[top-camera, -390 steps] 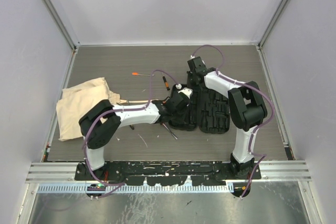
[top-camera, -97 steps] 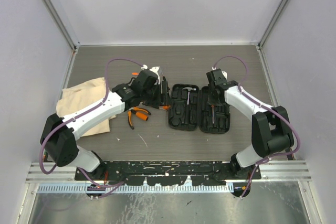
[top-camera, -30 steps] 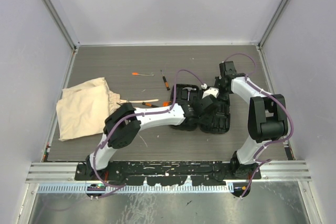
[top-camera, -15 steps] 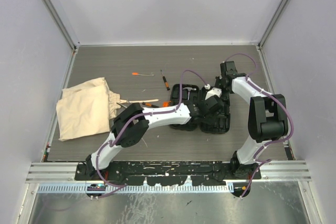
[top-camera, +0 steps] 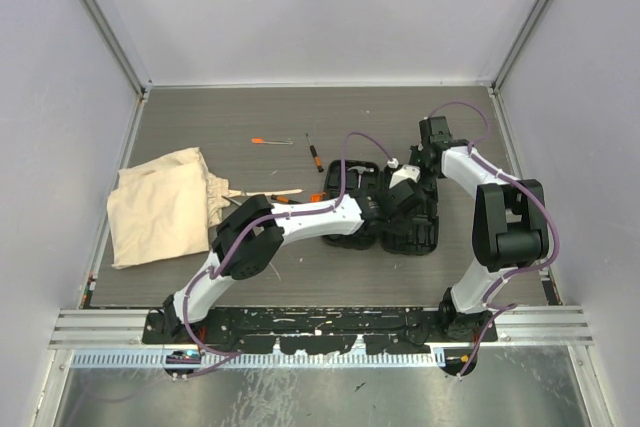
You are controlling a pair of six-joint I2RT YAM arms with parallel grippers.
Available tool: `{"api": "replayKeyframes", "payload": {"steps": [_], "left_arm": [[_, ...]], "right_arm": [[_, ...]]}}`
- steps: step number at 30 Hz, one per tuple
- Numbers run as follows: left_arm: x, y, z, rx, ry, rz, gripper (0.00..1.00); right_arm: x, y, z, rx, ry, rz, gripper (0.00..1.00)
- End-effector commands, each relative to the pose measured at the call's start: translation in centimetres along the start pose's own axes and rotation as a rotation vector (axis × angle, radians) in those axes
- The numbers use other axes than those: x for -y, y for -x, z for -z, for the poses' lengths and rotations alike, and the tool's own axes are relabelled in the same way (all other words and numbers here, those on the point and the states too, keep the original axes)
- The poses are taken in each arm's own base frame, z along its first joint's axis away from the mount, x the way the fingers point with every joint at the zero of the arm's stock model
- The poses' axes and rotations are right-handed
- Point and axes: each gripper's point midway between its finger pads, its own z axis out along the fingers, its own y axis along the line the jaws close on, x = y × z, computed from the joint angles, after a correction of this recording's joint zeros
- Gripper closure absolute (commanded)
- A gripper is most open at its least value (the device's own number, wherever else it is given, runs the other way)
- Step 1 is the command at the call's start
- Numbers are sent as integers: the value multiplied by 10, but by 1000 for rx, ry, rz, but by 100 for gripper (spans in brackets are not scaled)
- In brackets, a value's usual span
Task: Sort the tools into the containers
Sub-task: Place the screwdriver in the storage box.
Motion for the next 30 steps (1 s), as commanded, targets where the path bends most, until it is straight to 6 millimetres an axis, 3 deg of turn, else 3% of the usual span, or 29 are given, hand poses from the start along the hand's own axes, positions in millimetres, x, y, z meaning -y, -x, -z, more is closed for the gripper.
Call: {"api": "replayKeyframes", "payload": {"steps": [1,9,21,30], "left_arm": [[-11,-10,-12,-18,28,12,96],[-17,-26,-23,-61,46,17,97],[-43,-64,-36,-151,120,31,100],[-50,-77,-43,-178,140,17,100]], "right_arm": [[9,-2,-10,-10,-35,8,81],[11,-6,-13,-21,-40,3,81],[18,-16,-19,-42,-64,-7,81],[30,-28,-26,-64,-112,-9,81]]}}
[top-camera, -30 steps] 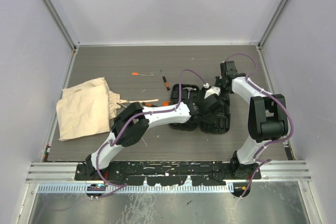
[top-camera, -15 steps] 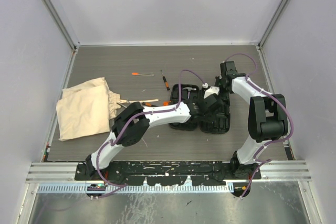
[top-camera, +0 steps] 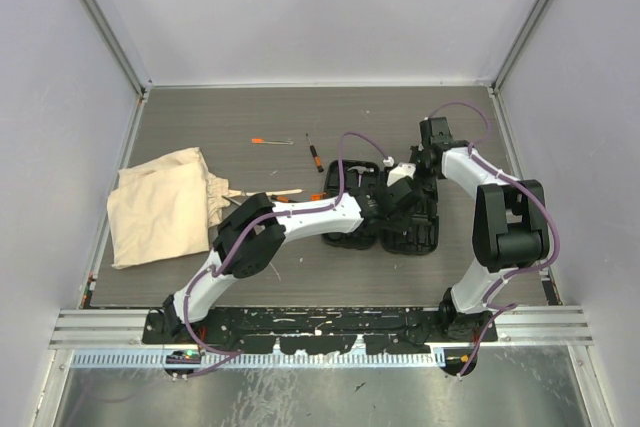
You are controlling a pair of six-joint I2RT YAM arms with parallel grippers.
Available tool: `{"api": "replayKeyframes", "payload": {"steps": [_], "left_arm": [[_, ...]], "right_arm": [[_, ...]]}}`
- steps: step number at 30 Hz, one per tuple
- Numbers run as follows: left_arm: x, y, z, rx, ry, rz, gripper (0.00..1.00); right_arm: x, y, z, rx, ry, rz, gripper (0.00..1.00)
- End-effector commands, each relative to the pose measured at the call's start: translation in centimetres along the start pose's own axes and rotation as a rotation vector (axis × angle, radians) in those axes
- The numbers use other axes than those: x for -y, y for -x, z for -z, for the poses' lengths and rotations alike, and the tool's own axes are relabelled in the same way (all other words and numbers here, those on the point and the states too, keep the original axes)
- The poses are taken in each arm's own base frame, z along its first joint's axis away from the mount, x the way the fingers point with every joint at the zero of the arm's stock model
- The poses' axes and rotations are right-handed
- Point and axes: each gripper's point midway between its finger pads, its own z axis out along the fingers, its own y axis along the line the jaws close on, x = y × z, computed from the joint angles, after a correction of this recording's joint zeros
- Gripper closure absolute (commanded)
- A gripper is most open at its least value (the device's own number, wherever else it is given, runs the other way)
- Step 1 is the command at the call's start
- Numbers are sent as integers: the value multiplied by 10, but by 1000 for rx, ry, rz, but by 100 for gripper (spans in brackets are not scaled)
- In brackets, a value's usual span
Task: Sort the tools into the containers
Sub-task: Place the screwdriver in the storage box.
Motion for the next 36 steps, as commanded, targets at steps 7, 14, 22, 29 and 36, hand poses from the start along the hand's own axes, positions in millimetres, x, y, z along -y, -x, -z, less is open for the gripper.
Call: {"api": "replayKeyframes", "payload": {"steps": [7,14,22,29,36], "left_arm": [[-67,-89,-41,-203,189,-61,100],[-85,-114,-48,-261,270,-98,100],[-112,-140,-49,-355,386,-132,100],[-134,-152,-43,-440,499,-187,100],[-149,-164,-36,-521,573,-224,100]], "right_arm": [[41,-39,-30,-89,-162,-12,82],[40,-39,-30,-88,-156,-16,83],[41,-44,-33,-99,-156,-22,83],[43,-48,-36,-111,-162,-25,83],[41,-52,-38,-118,-147,-37,83]]}}
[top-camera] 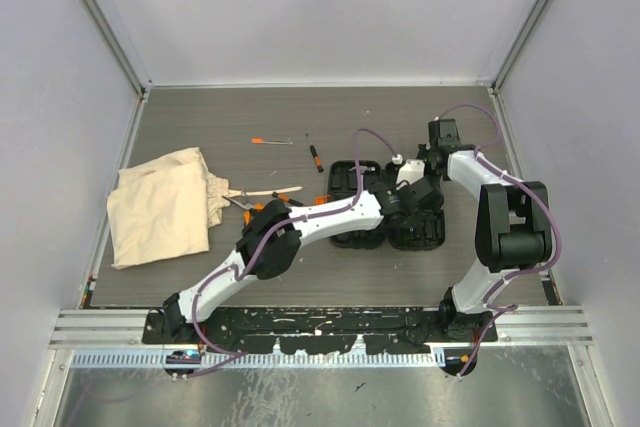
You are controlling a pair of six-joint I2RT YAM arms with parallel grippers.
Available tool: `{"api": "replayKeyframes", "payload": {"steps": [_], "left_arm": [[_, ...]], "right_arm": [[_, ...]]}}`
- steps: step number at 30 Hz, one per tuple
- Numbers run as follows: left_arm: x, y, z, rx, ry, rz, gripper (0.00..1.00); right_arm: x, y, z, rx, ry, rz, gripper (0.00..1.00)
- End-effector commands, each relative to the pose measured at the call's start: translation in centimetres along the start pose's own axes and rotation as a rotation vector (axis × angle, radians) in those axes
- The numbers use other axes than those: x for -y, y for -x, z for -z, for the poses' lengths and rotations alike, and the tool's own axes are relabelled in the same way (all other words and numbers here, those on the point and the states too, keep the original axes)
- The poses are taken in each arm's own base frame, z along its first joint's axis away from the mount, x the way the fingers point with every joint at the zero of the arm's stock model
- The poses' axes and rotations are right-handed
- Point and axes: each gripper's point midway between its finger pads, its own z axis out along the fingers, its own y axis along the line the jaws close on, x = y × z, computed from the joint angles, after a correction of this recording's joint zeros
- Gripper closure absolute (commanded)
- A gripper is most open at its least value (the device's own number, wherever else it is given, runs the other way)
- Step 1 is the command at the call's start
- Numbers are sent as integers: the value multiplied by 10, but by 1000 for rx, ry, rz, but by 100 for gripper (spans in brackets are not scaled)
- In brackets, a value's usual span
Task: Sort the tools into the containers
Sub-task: Place the screwdriver in the storage box.
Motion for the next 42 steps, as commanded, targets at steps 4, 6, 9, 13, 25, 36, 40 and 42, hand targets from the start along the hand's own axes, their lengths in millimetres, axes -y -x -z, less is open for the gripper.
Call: {"api": "replayKeyframes", "payload": {"steps": [4,6,9,13,25,36,40,42], "left_arm": [[-153,-162,-39,-494,427,-316,100],[-159,-167,-41,-515,448,-326,100],[-165,-176,-44,-547,470,-341,100],[-176,-192,-49,-600,489,-352,100],[-189,-219,-53,-653,478,-326,100],[-144,-101,-6,-298,382,-382,93],[-127,-52,18,-169,356,-391,88],[-119,-30,30,-109,336,-390,86]], "right_arm": [[42,-63,-29,-169,-176,36,83],[43,-65,-30,-170,-177,33,83],[45,-69,-32,-182,-182,29,83],[54,-82,-36,-212,-212,19,90],[50,-83,-38,-207,-189,10,92],[25,-49,-7,-107,-105,20,91],[7,-34,10,-62,-31,14,90],[0,-22,22,-16,-7,13,89]]}}
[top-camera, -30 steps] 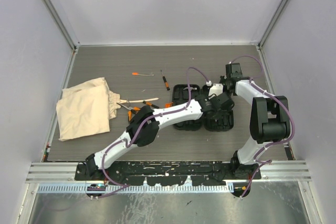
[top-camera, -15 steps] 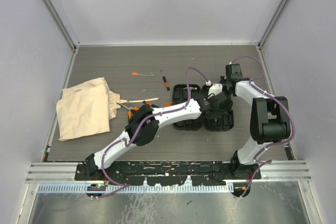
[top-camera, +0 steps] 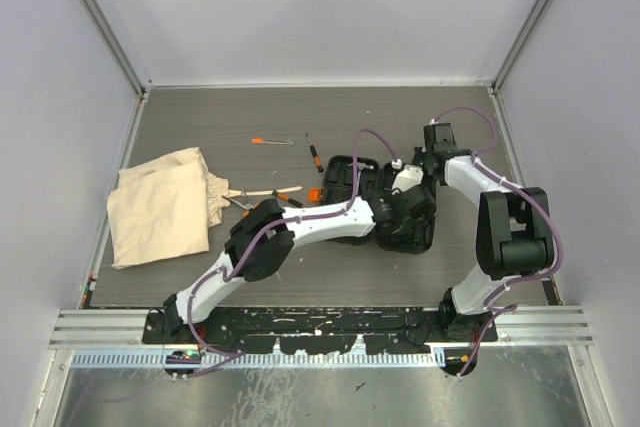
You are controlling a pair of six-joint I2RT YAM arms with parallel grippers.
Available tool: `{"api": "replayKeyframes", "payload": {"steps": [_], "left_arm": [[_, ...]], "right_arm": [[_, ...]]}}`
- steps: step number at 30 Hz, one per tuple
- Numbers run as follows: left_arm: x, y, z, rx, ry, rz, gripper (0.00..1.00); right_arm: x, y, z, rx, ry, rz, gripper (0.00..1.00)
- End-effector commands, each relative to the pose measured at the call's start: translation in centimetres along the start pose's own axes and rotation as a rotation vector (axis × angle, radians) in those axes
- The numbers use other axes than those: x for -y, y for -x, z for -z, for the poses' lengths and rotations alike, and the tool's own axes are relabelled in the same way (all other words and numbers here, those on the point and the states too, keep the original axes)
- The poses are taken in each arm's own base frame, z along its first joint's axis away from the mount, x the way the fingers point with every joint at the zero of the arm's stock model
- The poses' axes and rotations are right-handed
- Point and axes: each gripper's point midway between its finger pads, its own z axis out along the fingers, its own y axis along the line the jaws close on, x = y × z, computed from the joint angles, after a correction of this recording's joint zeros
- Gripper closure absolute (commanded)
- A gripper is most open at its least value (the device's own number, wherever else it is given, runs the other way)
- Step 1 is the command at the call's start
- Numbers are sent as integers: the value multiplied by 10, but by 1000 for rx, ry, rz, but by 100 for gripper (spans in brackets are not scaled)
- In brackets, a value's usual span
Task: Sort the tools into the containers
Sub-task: Place the screwdriver in the storage box.
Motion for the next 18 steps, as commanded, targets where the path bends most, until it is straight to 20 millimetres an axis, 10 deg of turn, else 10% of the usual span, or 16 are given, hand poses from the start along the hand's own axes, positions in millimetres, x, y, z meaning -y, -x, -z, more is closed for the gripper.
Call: {"api": "replayKeyframes", "payload": {"steps": [1,7,18], "left_arm": [[-94,-40,22,-177,294,-289,85],[-64,20,60,-20,171,-250,76],[-60,57,125,104,12,-160,72]], "right_arm": [[4,-11,22,-24,-23,17,89],[-20,19,53,81,60,10,84],[-3,15,70,136,-6,-26,71]]}}
